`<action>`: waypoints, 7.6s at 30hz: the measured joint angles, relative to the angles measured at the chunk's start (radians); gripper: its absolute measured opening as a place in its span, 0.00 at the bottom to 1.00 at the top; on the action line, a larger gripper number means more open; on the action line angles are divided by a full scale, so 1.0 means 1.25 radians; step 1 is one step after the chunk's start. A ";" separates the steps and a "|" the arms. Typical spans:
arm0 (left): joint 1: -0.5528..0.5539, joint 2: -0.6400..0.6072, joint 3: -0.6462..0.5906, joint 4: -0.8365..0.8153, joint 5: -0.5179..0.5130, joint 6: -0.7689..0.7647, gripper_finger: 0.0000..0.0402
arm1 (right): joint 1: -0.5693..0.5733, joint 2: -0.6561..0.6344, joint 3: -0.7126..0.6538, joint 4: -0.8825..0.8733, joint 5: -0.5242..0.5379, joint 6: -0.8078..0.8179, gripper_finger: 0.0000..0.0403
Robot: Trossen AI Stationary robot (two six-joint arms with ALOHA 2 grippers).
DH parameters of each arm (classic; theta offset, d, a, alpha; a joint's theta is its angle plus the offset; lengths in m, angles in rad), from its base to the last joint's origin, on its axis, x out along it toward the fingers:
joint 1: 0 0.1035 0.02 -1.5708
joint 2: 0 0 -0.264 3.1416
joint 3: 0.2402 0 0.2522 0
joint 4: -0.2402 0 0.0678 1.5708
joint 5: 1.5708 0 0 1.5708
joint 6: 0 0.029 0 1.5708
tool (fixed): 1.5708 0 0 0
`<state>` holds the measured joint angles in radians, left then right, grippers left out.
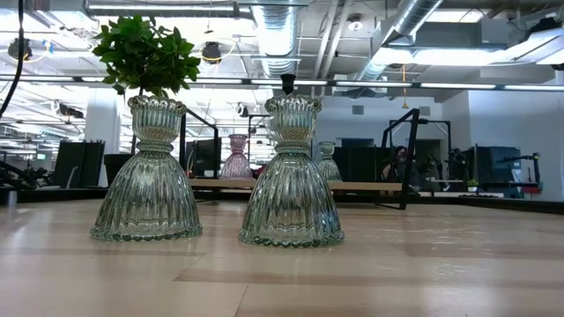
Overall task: Pick & Place candle stick holders
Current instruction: Put the pink candle holder on the shelf aligned with the pink candle holder, then put the green candle holder on the shelf aligned with the green candle holder
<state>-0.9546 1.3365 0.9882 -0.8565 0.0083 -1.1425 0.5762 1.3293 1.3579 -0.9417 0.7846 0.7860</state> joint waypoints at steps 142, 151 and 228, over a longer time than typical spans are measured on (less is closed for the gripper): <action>1.290 0.500 0.900 -0.385 0.018 0.862 0.07 | 0.243 -0.111 0.000 -0.419 0.162 0.267 0.00; 1.284 0.499 0.834 -0.374 0.024 0.860 0.07 | 0.243 -0.111 0.000 -0.419 0.160 0.266 0.00; 0.439 -0.098 0.640 -0.205 -0.412 0.827 0.01 | 0.233 -0.111 0.000 -0.267 0.146 0.092 0.00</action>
<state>-0.4053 1.2140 1.7877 -1.1122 -0.5070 -0.1093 0.8680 1.1900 1.3579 -1.2757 0.9665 0.9008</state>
